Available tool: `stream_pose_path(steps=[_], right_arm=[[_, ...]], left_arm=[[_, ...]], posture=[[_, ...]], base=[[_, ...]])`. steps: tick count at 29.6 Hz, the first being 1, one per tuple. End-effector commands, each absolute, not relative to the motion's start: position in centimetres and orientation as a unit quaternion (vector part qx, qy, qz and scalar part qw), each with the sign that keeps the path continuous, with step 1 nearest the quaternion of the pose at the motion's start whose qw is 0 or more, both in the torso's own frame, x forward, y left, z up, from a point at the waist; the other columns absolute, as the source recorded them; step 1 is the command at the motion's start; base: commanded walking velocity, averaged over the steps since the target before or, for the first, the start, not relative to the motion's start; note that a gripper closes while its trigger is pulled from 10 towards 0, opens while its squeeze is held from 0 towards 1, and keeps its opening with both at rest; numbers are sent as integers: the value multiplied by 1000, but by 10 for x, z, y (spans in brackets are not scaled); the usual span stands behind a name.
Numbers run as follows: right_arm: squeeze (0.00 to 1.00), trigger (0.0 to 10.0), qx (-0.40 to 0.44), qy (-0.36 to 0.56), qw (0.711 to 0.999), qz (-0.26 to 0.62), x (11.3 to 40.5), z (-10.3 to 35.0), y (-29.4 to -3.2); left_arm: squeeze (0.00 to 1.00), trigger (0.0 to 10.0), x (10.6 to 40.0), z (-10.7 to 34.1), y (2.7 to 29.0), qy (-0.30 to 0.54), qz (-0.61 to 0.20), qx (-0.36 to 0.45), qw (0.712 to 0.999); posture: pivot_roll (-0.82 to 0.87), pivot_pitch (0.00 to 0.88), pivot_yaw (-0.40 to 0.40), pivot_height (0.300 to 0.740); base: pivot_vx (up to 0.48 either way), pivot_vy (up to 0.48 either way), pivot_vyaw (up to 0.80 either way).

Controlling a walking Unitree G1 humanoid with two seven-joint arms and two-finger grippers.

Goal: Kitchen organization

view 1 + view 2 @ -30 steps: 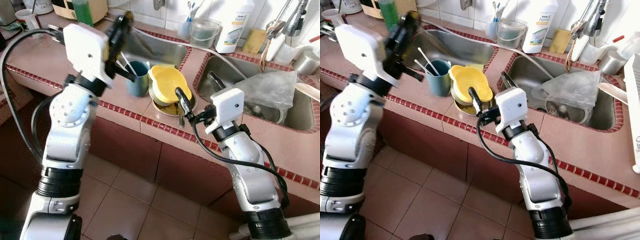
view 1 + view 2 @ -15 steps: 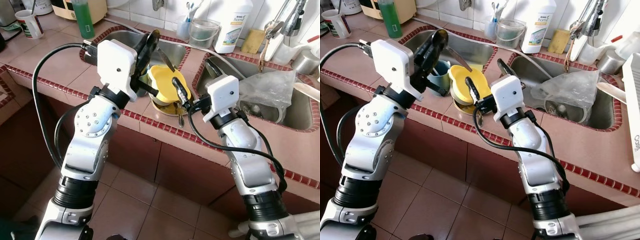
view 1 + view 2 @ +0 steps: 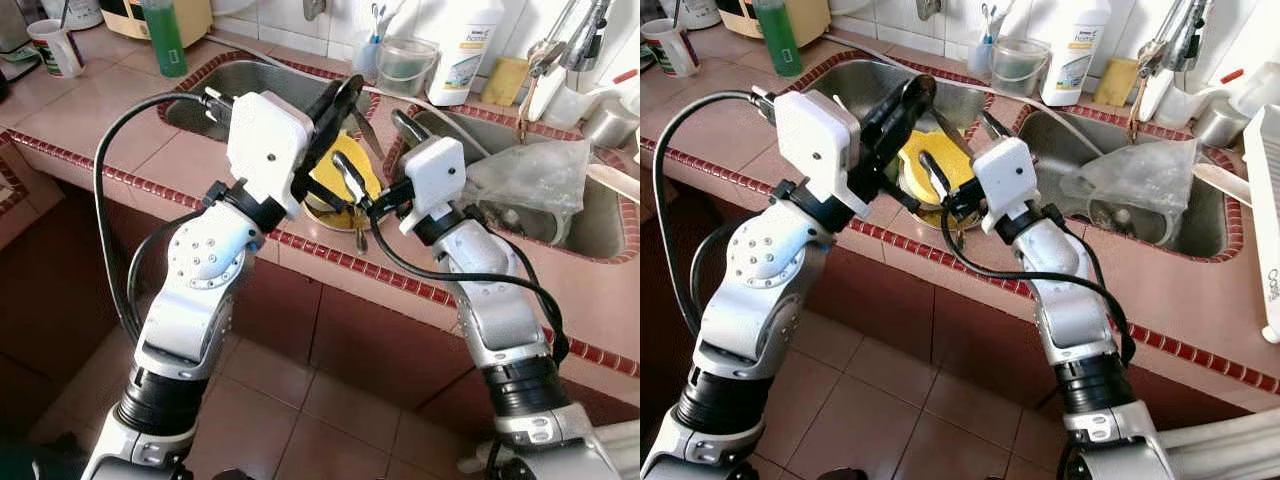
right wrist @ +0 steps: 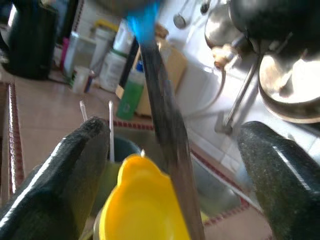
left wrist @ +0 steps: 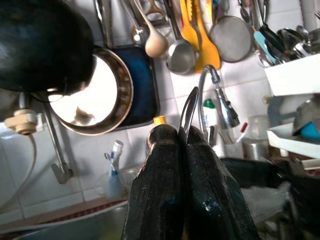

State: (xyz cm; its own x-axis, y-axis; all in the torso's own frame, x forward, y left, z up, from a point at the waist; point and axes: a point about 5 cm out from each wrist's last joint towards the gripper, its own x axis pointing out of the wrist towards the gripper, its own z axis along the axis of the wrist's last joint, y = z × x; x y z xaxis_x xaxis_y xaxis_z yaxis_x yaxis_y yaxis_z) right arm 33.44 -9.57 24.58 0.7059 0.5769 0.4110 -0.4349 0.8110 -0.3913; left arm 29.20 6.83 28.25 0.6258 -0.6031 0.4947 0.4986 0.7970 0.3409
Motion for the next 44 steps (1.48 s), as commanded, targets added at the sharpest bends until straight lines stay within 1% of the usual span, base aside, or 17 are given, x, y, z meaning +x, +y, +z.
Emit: stream_pose_path(steps=[1, 11, 15, 18, 34, 44], right_arm=[[0, 0, -127, -283, 908, 281, 333, 254, -97], [0, 0, -115, -302, 896, 305, 331, 261, -93], [0, 0, -102, -302, 895, 311, 329, 261, -92], [0, 0, -83, -299, 896, 318, 328, 261, -92], [0, 0, -75, -296, 899, 313, 324, 254, -93], [0, 0, -78, -290, 904, 303, 324, 250, -98]], left_arm=[[0, 10000, 287, 283, 65, -310, -316, 89, 892], [0, 10000, 288, 283, 65, -307, -317, 88, 893], [0, 10000, 288, 282, 65, -306, -317, 87, 894], [0, 10000, 287, 282, 64, -306, -318, 89, 893], [0, 10000, 293, 287, 74, -315, -301, 109, 893], [0, 10000, 292, 290, 74, -321, -302, 113, 890]], posture=[[-43, 112, -47, 740], [-40, 105, -51, 740], [-39, 100, -52, 740], [-34, 94, -57, 740], [-26, 72, -60, 740], [-28, 68, -54, 740]], base=[[0, 0, 0], [0, 0, 0], [0, 0, 0], [0, 0, 0], [0, 0, 0], [0, 0, 0]])
